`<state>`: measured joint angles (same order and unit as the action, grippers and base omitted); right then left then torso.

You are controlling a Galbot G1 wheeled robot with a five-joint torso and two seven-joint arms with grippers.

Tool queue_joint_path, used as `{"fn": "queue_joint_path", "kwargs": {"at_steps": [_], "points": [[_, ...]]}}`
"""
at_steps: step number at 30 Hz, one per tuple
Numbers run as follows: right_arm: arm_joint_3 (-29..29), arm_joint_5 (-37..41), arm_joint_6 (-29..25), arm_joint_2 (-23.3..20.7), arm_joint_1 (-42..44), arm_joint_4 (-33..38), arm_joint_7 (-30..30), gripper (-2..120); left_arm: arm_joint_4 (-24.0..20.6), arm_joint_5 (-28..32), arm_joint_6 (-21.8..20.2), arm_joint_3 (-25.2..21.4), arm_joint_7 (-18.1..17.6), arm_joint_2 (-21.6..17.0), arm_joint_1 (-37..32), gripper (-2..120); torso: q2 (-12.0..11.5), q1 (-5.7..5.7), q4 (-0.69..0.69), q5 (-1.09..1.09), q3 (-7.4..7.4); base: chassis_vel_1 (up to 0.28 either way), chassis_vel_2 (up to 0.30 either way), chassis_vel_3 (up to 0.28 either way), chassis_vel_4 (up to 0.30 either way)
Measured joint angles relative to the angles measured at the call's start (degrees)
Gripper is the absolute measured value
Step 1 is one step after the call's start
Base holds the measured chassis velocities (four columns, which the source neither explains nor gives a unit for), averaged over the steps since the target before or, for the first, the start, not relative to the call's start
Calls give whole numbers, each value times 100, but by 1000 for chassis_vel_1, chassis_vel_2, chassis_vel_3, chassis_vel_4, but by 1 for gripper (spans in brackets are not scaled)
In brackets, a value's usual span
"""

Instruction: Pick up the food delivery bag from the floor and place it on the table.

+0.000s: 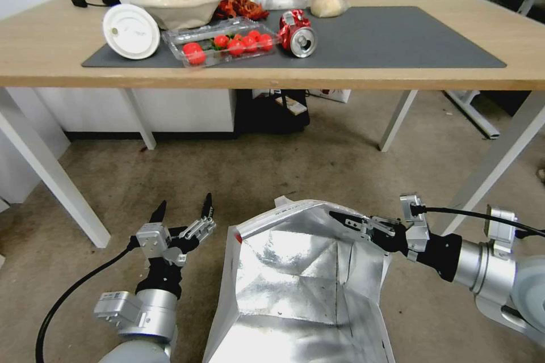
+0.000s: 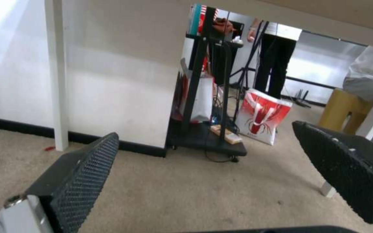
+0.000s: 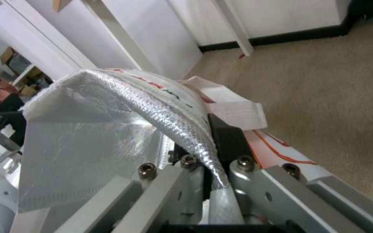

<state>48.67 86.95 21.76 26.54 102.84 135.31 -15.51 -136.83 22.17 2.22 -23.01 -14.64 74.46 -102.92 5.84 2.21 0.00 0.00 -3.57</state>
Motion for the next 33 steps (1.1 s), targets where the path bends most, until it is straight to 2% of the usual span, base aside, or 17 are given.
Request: {"fn": "queue_joint_path", "kwargs": {"at_steps": [11,15,21,33], "points": [[5,-17,7,62,37,43,-18,0,-4,2,-9,-2,-65,-11,14,100,274,36,0,0,-242,0,0,0,0],[7,-25,8,69,39,43,-21,0,-6,1,-11,-1,-71,-14,14,100,314,48,0,0,-269,0,0,0,0],[39,-51,9,98,59,52,-42,0,-23,-1,-11,-7,-83,-30,10,100,509,80,0,0,-433,0,0,0,0],[119,-82,9,130,143,86,-67,0,-37,-11,-19,0,-97,-34,4,100,772,148,0,0,-630,0,0,0,0]]}}
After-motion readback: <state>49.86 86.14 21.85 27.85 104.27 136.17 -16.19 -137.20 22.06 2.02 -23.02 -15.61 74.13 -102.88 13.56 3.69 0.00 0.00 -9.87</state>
